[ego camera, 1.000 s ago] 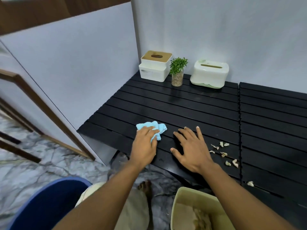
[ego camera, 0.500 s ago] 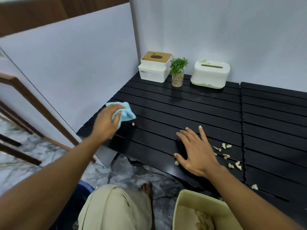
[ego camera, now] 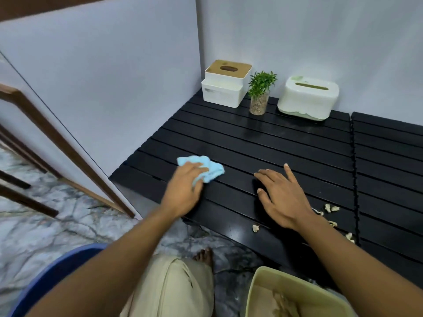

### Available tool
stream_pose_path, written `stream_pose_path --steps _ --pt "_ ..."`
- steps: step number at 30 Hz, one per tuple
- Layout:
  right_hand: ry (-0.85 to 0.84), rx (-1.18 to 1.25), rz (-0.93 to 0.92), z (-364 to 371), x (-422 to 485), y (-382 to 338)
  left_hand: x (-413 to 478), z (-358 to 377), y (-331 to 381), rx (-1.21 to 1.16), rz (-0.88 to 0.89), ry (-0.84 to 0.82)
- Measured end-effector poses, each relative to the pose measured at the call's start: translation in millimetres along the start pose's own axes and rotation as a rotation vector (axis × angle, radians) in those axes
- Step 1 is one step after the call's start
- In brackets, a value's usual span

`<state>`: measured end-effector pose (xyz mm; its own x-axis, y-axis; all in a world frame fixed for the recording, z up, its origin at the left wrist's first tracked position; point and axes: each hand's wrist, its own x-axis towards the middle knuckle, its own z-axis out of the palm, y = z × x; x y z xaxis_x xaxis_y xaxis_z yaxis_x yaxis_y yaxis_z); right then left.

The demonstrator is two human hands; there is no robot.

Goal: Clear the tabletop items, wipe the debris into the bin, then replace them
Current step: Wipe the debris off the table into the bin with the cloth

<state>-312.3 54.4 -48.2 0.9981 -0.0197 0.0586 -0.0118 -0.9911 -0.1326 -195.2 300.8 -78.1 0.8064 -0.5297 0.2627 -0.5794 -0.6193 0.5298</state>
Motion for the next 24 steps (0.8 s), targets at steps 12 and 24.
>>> stream_pose_path --steps 12,24 --pt "0.032 0.074 0.049 -3.7 -4.9 4.8 29.4 -67.6 -55.5 -0.031 -0.249 0.307" --pt "0.050 0.086 0.111 -26.3 -26.2 29.2 35.1 17.3 16.0 -0.024 -0.063 0.034"
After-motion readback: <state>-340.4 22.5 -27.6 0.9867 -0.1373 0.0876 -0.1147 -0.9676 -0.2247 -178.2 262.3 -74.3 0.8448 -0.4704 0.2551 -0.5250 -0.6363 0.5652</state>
